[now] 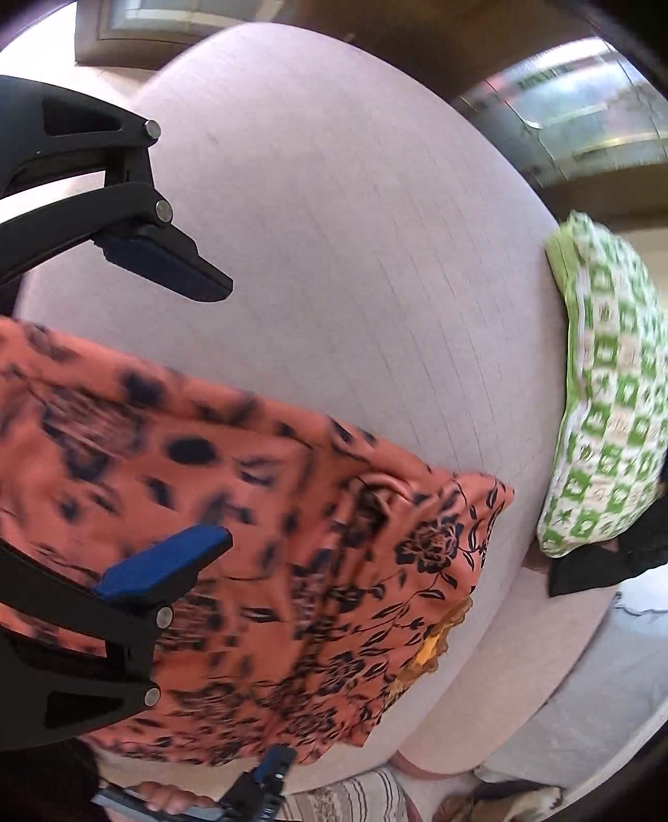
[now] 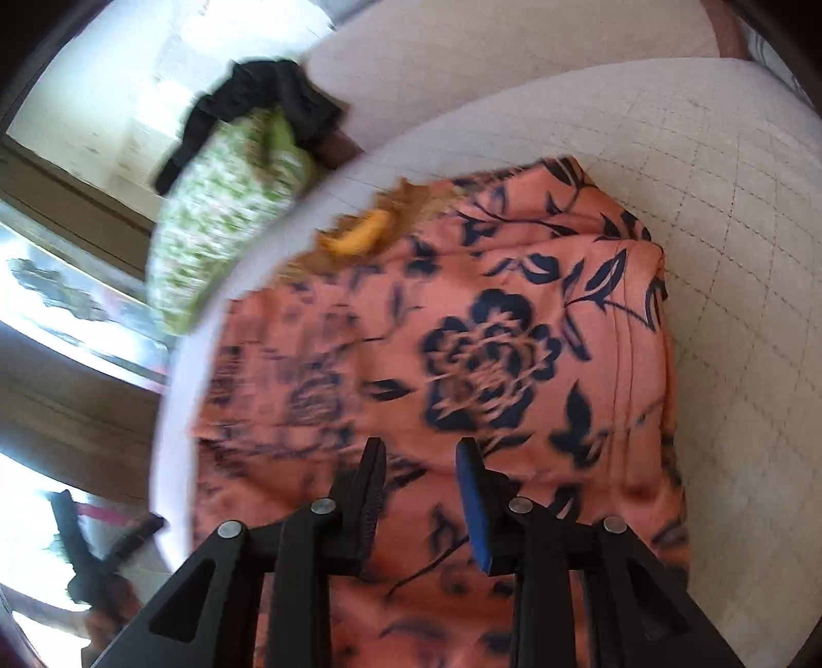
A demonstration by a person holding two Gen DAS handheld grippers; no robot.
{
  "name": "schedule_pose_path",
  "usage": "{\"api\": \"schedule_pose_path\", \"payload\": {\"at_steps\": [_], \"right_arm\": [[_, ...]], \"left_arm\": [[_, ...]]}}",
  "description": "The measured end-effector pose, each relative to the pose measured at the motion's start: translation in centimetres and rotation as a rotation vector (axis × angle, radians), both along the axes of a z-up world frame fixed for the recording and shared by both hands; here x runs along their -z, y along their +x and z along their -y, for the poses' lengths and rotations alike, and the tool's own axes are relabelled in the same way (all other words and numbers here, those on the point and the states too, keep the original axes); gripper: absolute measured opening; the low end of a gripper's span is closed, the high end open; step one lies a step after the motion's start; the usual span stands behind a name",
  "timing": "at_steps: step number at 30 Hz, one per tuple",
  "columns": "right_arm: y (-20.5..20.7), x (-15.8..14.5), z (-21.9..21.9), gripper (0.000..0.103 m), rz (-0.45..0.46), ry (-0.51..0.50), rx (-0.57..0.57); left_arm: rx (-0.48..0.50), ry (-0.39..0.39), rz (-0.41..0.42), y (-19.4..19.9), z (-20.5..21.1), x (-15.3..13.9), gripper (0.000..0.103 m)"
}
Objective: Fold small clothes
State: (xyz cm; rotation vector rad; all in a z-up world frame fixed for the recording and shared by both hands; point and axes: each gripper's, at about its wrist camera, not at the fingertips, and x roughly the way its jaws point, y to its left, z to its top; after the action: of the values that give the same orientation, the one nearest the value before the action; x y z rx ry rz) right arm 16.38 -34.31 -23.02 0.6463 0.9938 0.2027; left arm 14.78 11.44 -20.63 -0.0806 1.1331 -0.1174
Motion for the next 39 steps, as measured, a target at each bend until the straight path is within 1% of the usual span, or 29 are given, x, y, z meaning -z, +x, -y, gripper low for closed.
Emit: {"api": "schedule_pose_path", "payload": {"at_steps": [2,3,4,5,6,8,10,13,14,15,16,17,18,20,23,24,25,26,27,28,31,33,34,35,36,37,38,39], "right_arm": [[-2.4,-0.9,0.2,0.035,0.040,0.010,0.013],[-3.1,-1.2,0.3,0.041,0.044,0.018,0.019],[-4.3,-1.4,0.4,0.061,0.048,0.032,0.028],[-5.4,-1.8,0.6,0.070,0.059,0.048,0.044],[-7.2,-2.1,1.0,0.073,0.087,0.063,0.068],[-9.2,-2.5,1.0,0.073,0.108,0.066,0.080],[-11.8,-2.7,1.8,0.073,0.120,0.063,0.097],[-15.8,-2.5,3.2,0.073,0.099,0.063,0.135],[-16.8,-2.3,3.5,0.073,0.086,0.068,0.145],[-17.9,-2.1,3.8,0.073,0.069,0.075,0.155],[-19.0,-1.9,3.9,0.073,0.059,0.080,0.161],[-20.0,-1.9,4.1,0.073,0.048,0.078,0.167],[-20.5,-1.7,4.0,0.073,0.041,0.073,0.171],[-21.5,-1.5,3.9,0.073,0.023,0.066,0.175],[-22.6,-0.6,4.0,0.073,-0.065,0.072,0.192],[-22.7,-0.4,3.9,0.073,-0.090,0.066,0.194],[-22.8,-0.1,3.8,0.073,-0.118,0.058,0.192],[-22.9,0.1,3.6,0.073,-0.138,0.052,0.186],[-23.0,0.2,3.3,0.073,-0.154,0.045,0.178],[-23.0,0.5,3.0,0.073,-0.174,0.033,0.169],[-23.0,1.5,2.2,0.073,-0.220,-0.017,0.150],[-22.9,2.7,1.8,0.073,-0.267,-0.053,0.143],[-22.9,3.5,1.7,0.073,-0.292,-0.057,0.143],[-23.0,4.5,1.5,0.073,-0.316,-0.045,0.140],[-23.1,5.2,1.2,0.073,-0.330,-0.033,0.135],[-23.2,5.8,1.0,0.073,-0.340,-0.028,0.132],[-23.3,6.3,0.7,0.072,-0.342,-0.036,0.137],[-23.4,6.3,0.3,0.071,-0.339,-0.055,0.140]], "left_arm": [[-0.001,0.002,0.007,-1.6,-2.1,-0.3,0.090],[-0.001,0.002,0.010,-2.6,-3.1,-0.7,0.090],[-0.004,-0.005,0.013,-3.5,-4.1,-0.9,0.090],[-0.005,-0.018,0.013,-4.0,-4.8,-0.9,0.090],[-0.001,-0.035,0.010,-4.1,-5.2,-0.6,0.090],[0.025,-0.069,-0.004,-5.7,-5.8,-0.2,0.090],[0.055,-0.067,-0.010,-7.1,-6.1,0.2,0.090],[0.084,-0.056,-0.014,-8.4,-6.2,1.4,0.090],[0.091,-0.070,-0.019,-8.6,-6.3,1.8,0.090],[0.097,-0.090,-0.022,-8.7,-6.4,2.2,0.086],[0.104,-0.114,-0.023,-8.8,-6.3,2.6,0.076],[0.113,-0.141,-0.036,-8.7,-6.3,3.1,0.069],[0.118,-0.156,-0.050,-8.8,-6.4,3.3,0.055],[0.141,-0.194,-0.082,-8.6,-5.9,4.1,0.040],[0.196,-0.233,-0.089,-9.0,-4.7,4.4,0.040],[0.213,-0.239,-0.092,-9.1,-4.5,4.5,0.047],[0.227,-0.241,-0.110,-9.2,-4.3,4.8,0.063],[0.219,-0.227,-0.132,-9.1,-4.2,5.1,0.070],[0.194,-0.205,-0.141,-9.2,-4.5,5.4,0.073],[0.186,-0.205,-0.142,-9.2,-4.7,5.5,0.073],[0.176,-0.259,-0.144,-9.1,-5.1,5.6,0.072],[0.188,-0.265,-0.141,-9.1,-4.8,5.7,0.070],[0.200,-0.261,-0.139,-9.0,-4.5,5.7,0.056],[0.216,-0.257,-0.141,-9.0,-4.0,5.8,0.047],[0.235,-0.253,-0.147,-9.0,-3.6,5.9,0.030],[0.243,-0.250,-0.150,-9.0,-3.5,5.9,0.022],[0.248,-0.246,-0.152,-8.9,-3.3,6.1,0.019],[0.249,-0.244,-0.154,-8.8,-3.3,6.3,0.011]]}}
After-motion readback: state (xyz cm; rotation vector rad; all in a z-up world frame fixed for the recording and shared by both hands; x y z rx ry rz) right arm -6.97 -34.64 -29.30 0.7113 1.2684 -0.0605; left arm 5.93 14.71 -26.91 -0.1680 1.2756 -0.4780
